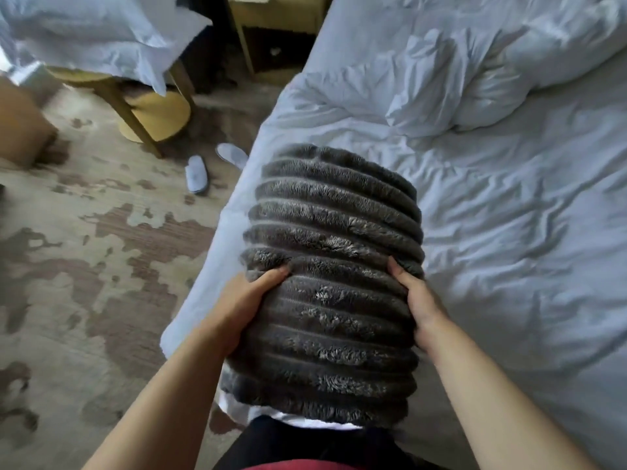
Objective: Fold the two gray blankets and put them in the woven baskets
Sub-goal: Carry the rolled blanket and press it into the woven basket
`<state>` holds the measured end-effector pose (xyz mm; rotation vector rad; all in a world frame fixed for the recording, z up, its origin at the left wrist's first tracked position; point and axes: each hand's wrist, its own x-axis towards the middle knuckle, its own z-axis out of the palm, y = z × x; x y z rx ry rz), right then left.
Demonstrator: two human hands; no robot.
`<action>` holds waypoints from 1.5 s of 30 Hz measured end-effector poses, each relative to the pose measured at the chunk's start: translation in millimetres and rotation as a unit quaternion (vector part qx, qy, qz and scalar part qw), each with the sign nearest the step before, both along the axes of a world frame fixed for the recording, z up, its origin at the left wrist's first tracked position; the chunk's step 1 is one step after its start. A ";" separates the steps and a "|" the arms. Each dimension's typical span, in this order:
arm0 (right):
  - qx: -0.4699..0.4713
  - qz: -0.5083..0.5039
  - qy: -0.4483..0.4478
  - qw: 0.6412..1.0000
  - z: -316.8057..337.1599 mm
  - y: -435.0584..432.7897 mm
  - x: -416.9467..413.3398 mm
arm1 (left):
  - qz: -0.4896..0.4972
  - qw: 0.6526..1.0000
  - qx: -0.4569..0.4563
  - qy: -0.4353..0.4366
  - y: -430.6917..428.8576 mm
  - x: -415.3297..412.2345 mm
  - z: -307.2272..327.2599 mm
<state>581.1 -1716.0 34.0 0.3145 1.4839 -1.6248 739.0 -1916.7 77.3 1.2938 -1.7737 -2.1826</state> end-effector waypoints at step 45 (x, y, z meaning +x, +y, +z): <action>-0.212 0.387 0.057 0.896 198.5 -789.7 329.8 | 0.416 0.889 -0.102 0.160 -606.2 430.3 177.5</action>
